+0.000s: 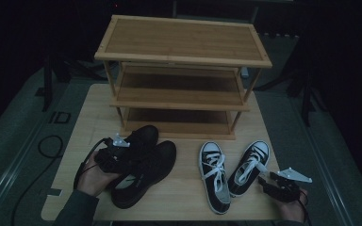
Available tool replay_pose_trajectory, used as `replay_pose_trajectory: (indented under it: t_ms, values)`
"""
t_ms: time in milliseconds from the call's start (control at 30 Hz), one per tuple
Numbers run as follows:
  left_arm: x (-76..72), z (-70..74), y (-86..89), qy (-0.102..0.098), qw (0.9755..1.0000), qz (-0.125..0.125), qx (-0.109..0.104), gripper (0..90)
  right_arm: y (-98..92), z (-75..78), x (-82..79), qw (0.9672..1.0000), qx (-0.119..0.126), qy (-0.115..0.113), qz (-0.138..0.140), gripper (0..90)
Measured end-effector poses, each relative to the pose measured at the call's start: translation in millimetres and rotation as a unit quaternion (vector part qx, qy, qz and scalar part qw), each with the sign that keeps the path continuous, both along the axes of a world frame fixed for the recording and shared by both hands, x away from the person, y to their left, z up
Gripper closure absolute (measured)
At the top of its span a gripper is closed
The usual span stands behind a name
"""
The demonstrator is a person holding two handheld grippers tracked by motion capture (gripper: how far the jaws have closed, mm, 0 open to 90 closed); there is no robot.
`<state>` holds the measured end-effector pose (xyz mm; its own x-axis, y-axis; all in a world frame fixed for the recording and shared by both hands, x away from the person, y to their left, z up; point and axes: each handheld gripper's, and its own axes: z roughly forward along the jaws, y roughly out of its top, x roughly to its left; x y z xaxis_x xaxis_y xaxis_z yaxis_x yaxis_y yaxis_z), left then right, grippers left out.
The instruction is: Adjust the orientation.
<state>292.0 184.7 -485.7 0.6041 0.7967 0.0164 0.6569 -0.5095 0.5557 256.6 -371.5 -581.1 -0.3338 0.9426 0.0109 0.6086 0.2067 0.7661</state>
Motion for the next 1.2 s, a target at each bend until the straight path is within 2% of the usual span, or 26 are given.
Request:
replay_pose_trajectory:
  t_ms: [300, 467, 567, 633, 700, 867, 1033, 1200]
  values:
    - [4.6, -1.9, -3.5, 0.024, 0.9996, -0.016, 0.005, 56.2, 0.0, 0.0, 0.0, 1.0, 0.0, 0.0, 0.0, 41.8]
    - [6.7, -2.7, -3.5, 0.035, 0.9993, -0.014, 0.005, 60.6, 0.0, 0.0, 0.0, 1.0, 0.0, 0.0, 0.0, 41.7]
    - [6.5, -3.7, -3.6, 0.032, 0.9994, -0.012, 0.008, 68.7, 0.0, 0.0, 0.0, 1.0, 0.0, 0.0, 0.0, 41.7]
    - [5.6, -2.7, -3.6, 0.025, 0.9995, -0.008, 0.016, 78.9, 0.0, 0.0, 0.0, 1.0, 0.0, 0.0, 0.0, 41.7]
    - [6.0, -1.9, -2.7, 0.025, 0.9996, -0.007, 0.015, 82.7, 0.0, 0.0, 0.0, 1.0, 0.0, 0.0, 0.0, 41.7]
    - [6.3, -0.5, -0.5, 0.024, 0.9997, -0.005, 0.007, 84.4, -0.3, 0.0, 0.1, 1.0, 0.001, 0.0, 0.001, 41.6]
    - [4.0, 5.4, 0.9, 0.013, 0.9999, -0.003, 0.005, 85.2, -0.3, 0.1, 0.2, 1.0, 0.001, 0.001, 0.001, 41.6]
    - [2.5, 11.8, 4.4, 0.003, 0.9999, 0.005, -0.008, 85.4, -0.2, 0.0, 0.2, 1.0, 0.0, 0.0, 0.001, 41.7]
